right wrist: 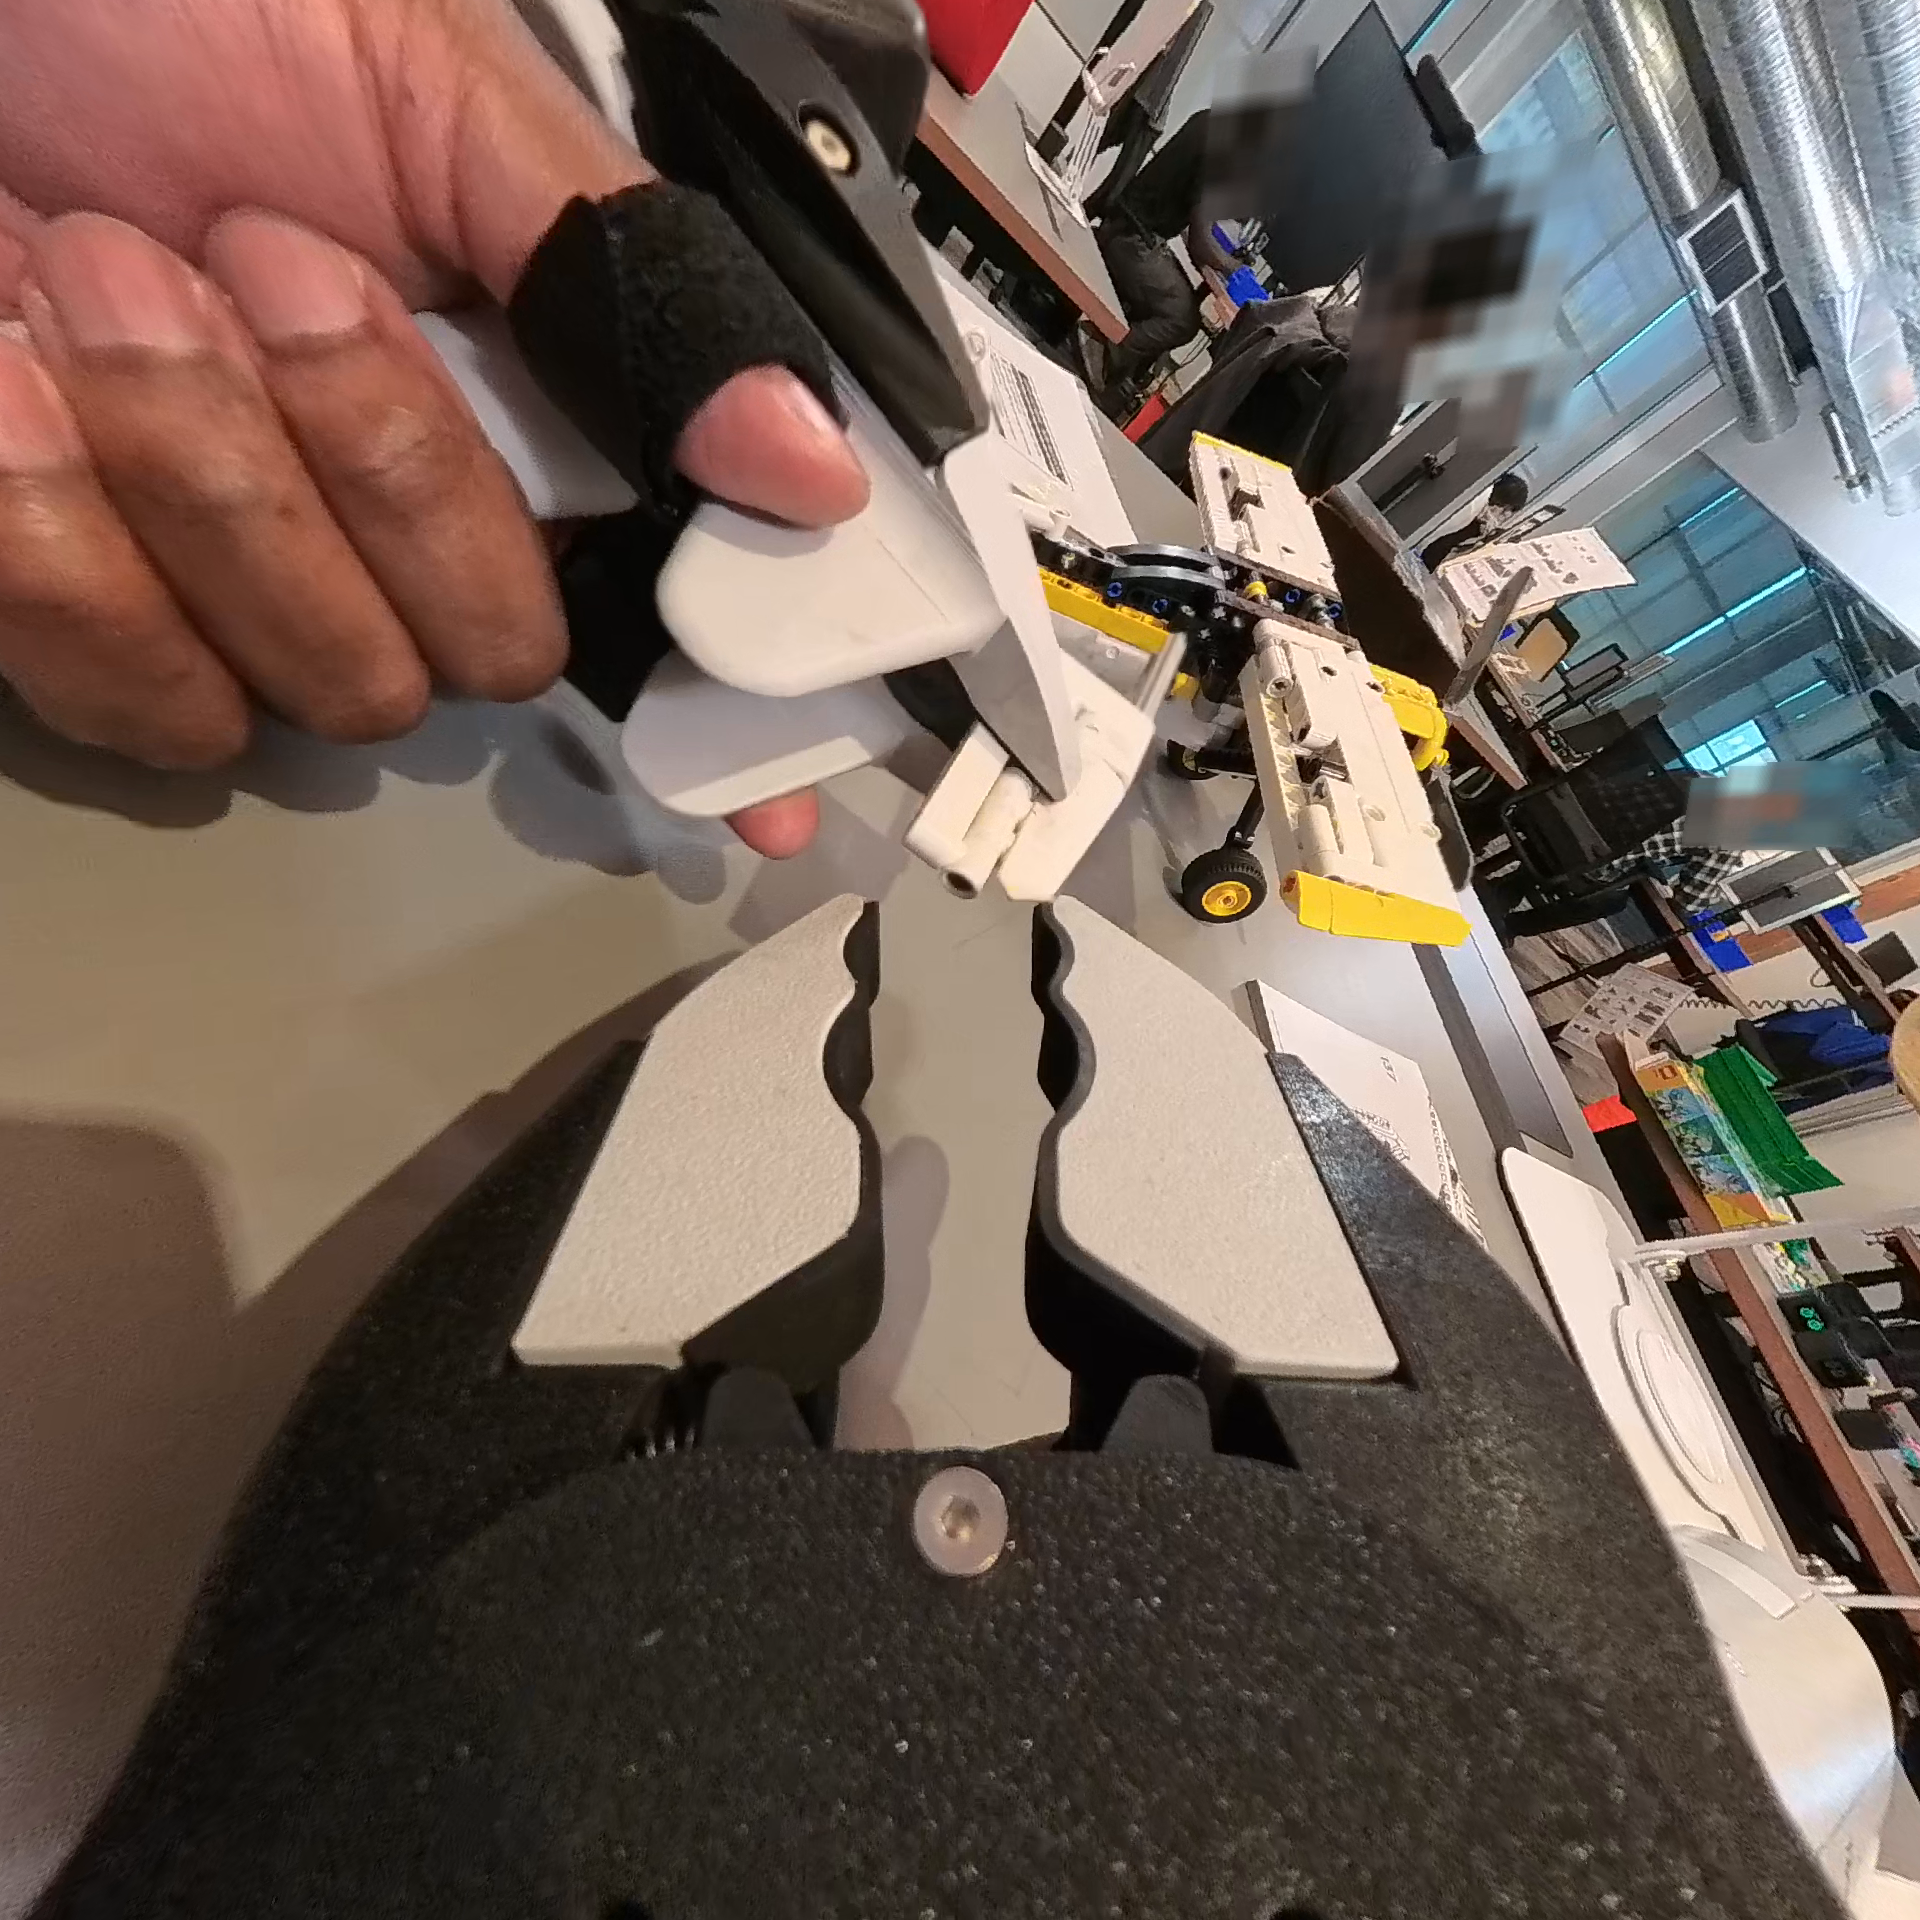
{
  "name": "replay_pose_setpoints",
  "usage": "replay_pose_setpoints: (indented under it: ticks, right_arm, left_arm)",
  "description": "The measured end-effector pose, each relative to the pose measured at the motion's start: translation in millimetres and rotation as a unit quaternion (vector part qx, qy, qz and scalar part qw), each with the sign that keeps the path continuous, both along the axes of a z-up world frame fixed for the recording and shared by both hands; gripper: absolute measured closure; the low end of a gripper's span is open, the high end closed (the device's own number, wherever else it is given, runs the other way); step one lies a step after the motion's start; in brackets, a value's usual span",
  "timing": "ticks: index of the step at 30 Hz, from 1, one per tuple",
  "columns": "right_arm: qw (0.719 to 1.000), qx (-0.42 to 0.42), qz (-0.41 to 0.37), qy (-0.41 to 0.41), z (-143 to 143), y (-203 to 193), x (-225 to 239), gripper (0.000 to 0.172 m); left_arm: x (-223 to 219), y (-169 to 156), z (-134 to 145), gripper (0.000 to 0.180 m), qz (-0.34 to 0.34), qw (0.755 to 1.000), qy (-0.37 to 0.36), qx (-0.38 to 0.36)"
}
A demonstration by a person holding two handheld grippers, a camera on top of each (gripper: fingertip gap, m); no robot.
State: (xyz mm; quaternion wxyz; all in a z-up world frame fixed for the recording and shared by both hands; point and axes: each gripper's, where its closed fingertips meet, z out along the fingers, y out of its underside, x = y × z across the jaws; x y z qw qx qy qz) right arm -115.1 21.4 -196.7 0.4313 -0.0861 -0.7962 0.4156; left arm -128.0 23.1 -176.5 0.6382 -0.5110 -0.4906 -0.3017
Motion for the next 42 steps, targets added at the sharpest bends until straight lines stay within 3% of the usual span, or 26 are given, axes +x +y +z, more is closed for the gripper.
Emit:
replay_pose_setpoints:
  ticks: [5,8,10,14,18,21,30,34,36,40,42]
  right_arm:
    - [0.999,-0.034,-0.001,-0.025,5,9,0,0.144]
    - [0.997,-0.070,-0.006,-0.037,15,21,-2,0.144]
    - [0.994,-0.099,-0.006,-0.043,25,27,-1,0.143]
    - [0.994,-0.110,0.002,-0.028,39,32,4,0.140]
    - [0.998,-0.060,0.010,-0.007,33,29,10,0.134]
    - [1.000,0.002,0.014,0.009,19,26,12,0.132]
    - [0.990,0.125,0.014,0.070,-6,24,12,0.146]
    - [0.985,0.150,0.005,0.090,-10,25,9,0.164]
    - [0.985,0.149,0.005,0.086,-11,26,9,0.164]
    - [0.994,0.098,0.005,0.049,-6,29,8,0.164]
    - [0.997,0.068,0.010,0.027,-5,30,8,0.164]
  left_arm:
    - [5,5,9,0.173,-0.094,0.976,0.169,-0.098]
    - [3,4,6,0.173,-0.140,0.918,0.319,-0.190]
    - [2,4,-1,0.173,-0.169,0.854,0.419,-0.257]
    - [-5,6,-16,0.173,-0.185,0.696,0.590,-0.366]
    - [0,13,-29,0.173,-0.208,0.539,0.706,-0.409]
    - [5,18,-36,0.172,-0.217,0.473,0.743,-0.421]
    - [4,23,-40,0.172,-0.220,0.374,0.769,-0.469]
    - [7,25,-42,0.173,-0.224,0.348,0.776,-0.476]
    - [7,25,-42,0.172,-0.223,0.349,0.778,-0.472]
    - [8,28,-34,0.160,-0.205,0.390,0.785,-0.436]
    - [14,29,-30,0.159,-0.209,0.392,0.796,-0.410]
